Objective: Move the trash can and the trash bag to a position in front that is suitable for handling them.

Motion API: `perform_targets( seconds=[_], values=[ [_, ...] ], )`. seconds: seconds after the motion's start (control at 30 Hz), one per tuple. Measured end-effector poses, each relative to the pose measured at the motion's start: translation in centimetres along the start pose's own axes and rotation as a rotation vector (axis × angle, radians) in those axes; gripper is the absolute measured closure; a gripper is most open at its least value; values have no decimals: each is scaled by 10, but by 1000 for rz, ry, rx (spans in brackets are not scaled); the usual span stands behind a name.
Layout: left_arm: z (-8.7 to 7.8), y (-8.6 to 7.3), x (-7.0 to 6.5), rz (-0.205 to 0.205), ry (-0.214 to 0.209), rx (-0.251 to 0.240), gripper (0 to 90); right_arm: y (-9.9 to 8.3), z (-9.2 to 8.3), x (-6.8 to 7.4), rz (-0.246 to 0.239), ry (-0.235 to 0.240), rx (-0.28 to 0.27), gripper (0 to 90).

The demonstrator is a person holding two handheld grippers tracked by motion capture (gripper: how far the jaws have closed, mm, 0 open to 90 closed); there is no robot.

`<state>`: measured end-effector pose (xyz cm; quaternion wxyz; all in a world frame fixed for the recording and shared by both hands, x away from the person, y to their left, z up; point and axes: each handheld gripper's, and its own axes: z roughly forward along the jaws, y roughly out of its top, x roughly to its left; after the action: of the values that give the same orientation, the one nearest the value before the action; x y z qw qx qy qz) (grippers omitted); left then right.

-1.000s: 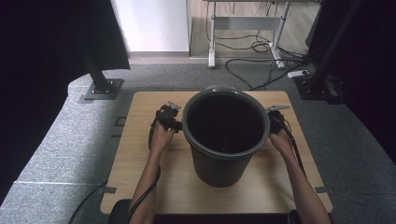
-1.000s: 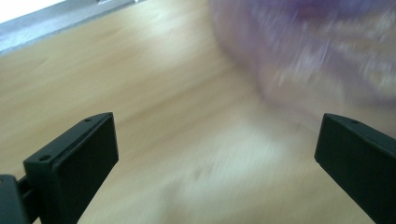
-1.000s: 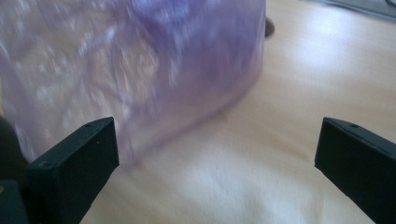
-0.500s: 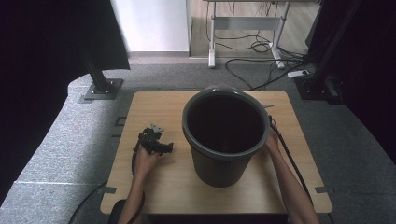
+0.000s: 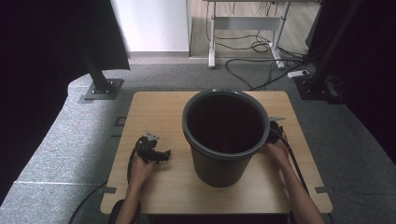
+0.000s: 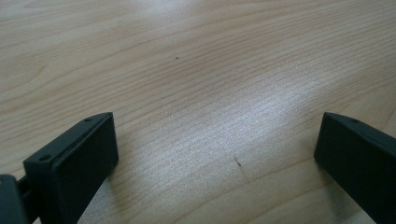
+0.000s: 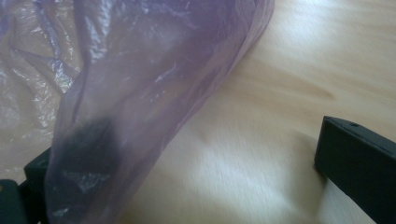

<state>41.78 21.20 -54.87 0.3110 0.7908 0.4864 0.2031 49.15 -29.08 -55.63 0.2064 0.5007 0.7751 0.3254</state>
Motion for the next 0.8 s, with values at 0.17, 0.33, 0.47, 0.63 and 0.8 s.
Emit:
perform_targets(
  seconds=[0.17,0.33,0.47,0.63,0.8],
  values=[
    [-5,-5,-2,6,-8,2,0,-22,-21,-4,7,-5,-2,0],
    [-9,-9,-2,6,-7,2,0,-45,-45,-4,19,-18,-4,0],
    [-10,-11,-3,-5,1,2,0,-64,-63,-1,21,-21,-6,0],
    [-12,-13,-4,-6,3,2,1,-83,-82,4,20,-17,-4,0],
    [-13,-14,-3,-2,-2,2,2,-108,-107,7,14,-14,-6,0]
  ],
)
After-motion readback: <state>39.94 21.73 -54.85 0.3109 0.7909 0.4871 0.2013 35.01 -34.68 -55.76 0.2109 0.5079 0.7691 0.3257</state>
